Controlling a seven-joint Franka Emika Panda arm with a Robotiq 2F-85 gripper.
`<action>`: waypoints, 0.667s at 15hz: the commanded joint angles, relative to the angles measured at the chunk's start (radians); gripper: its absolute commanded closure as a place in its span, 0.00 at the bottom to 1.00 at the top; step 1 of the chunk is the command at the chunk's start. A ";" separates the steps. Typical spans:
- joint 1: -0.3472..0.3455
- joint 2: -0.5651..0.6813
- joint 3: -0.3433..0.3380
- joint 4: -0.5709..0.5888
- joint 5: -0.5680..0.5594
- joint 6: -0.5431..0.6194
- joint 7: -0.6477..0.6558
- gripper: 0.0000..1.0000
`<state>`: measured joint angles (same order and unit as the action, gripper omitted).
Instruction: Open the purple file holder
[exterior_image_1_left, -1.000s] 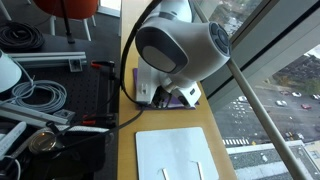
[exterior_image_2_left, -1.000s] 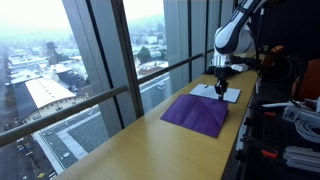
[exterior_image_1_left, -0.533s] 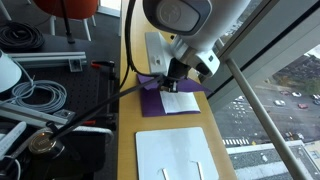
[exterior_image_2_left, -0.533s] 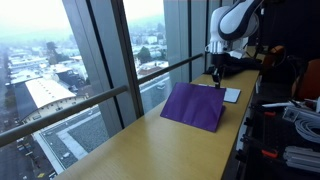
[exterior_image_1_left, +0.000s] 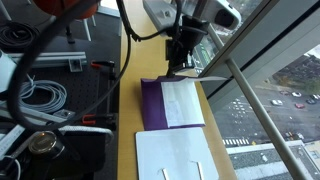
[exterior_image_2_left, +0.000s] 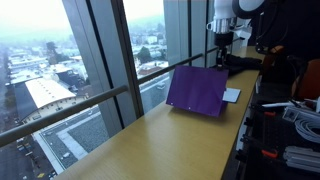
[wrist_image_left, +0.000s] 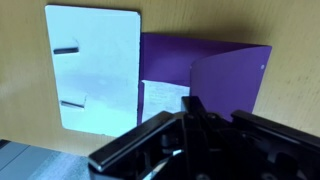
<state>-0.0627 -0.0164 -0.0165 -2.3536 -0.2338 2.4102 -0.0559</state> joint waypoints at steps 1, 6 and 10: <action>0.018 -0.039 0.004 -0.039 -0.073 -0.008 0.052 1.00; 0.049 -0.025 0.033 -0.057 -0.175 -0.007 0.144 1.00; 0.074 -0.028 0.059 -0.049 -0.311 -0.013 0.242 1.00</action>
<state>-0.0049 -0.0291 0.0275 -2.4084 -0.4406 2.4109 0.1100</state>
